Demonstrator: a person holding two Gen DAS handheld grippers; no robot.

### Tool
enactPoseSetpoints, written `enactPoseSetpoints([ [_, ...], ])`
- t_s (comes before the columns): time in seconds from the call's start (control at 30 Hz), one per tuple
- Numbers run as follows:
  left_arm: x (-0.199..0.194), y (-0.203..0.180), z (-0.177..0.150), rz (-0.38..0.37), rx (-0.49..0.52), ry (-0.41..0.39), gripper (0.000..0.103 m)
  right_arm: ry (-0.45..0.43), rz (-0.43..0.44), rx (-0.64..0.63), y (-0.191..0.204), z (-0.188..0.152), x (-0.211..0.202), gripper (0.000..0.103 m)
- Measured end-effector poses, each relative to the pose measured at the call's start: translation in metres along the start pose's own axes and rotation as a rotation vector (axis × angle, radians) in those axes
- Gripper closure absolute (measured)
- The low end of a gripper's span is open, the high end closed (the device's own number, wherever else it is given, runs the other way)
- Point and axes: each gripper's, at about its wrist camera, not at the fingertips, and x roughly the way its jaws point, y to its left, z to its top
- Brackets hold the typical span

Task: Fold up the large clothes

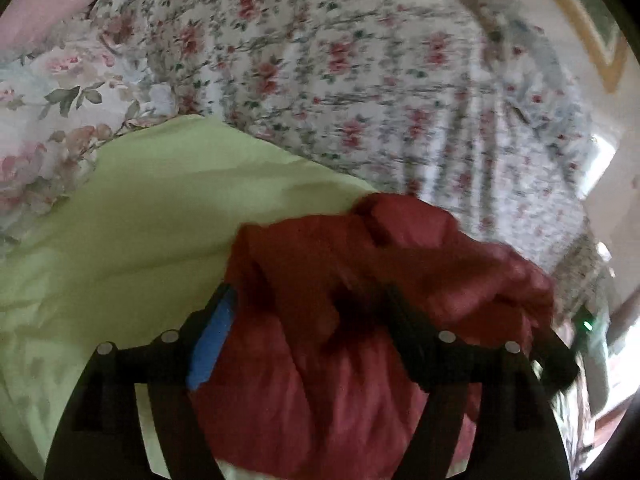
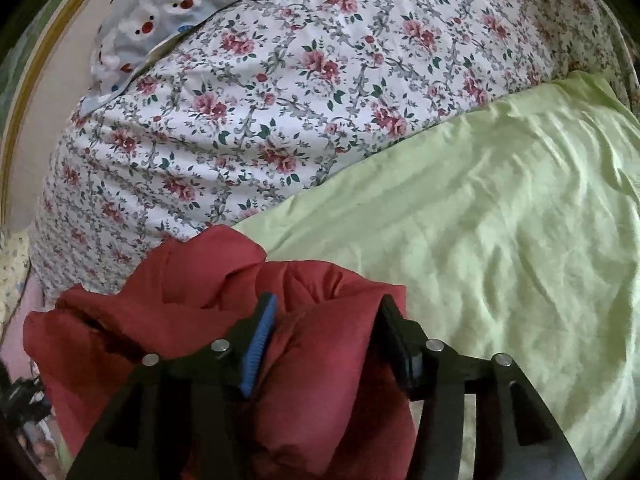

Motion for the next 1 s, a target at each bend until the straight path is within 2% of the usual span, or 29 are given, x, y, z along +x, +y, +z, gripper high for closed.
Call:
enactPoseSetpoints([
  [0.07, -0.010, -0.015, -0.017, -0.074, 0.030, 0.020, 0.029, -0.002, -0.008, -0.006, 0.002, 0.000, -0.001, 0.050],
  [0.2, 0.001, -0.063, -0.060, -0.154, 0.152, 0.124, 0.029, -0.006, -0.023, -0.026, 0.007, 0.001, -0.003, 0.049],
  [0.37, 0.027, -0.105, -0.098, -0.050, 0.271, 0.158, 0.029, -0.029, -0.033, -0.052, 0.016, 0.004, -0.015, 0.048],
  [0.47, 0.048, -0.104, -0.099, 0.012, 0.274, 0.157, 0.029, -0.037, -0.024, -0.058, 0.023, 0.008, -0.026, 0.044],
  [0.53, 0.061, -0.100, -0.094, 0.031, 0.258, 0.156, 0.029, -0.055, -0.008, -0.063, 0.028, 0.011, -0.039, 0.037],
  [0.63, 0.071, -0.101, -0.089, 0.064, 0.270, 0.143, 0.029, -0.121, 0.015, -0.124, 0.046, 0.011, -0.075, 0.031],
  [0.7, 0.077, -0.103, -0.083, 0.091, 0.284, 0.136, 0.028, -0.124, 0.049, -0.176, 0.059, 0.009, -0.091, 0.027],
  [0.77, 0.084, -0.103, -0.078, 0.105, 0.284, 0.138, 0.028, -0.065, 0.109, -0.267, 0.080, -0.001, -0.100, 0.026],
  [0.87, 0.093, -0.103, -0.072, 0.116, 0.278, 0.145, 0.026, 0.090, 0.163, -0.375, 0.104, -0.020, -0.081, 0.023],
  [1.0, 0.101, -0.102, -0.067, 0.126, 0.283, 0.155, 0.023, 0.234, 0.108, -0.404, 0.109, -0.042, -0.037, 0.023],
])
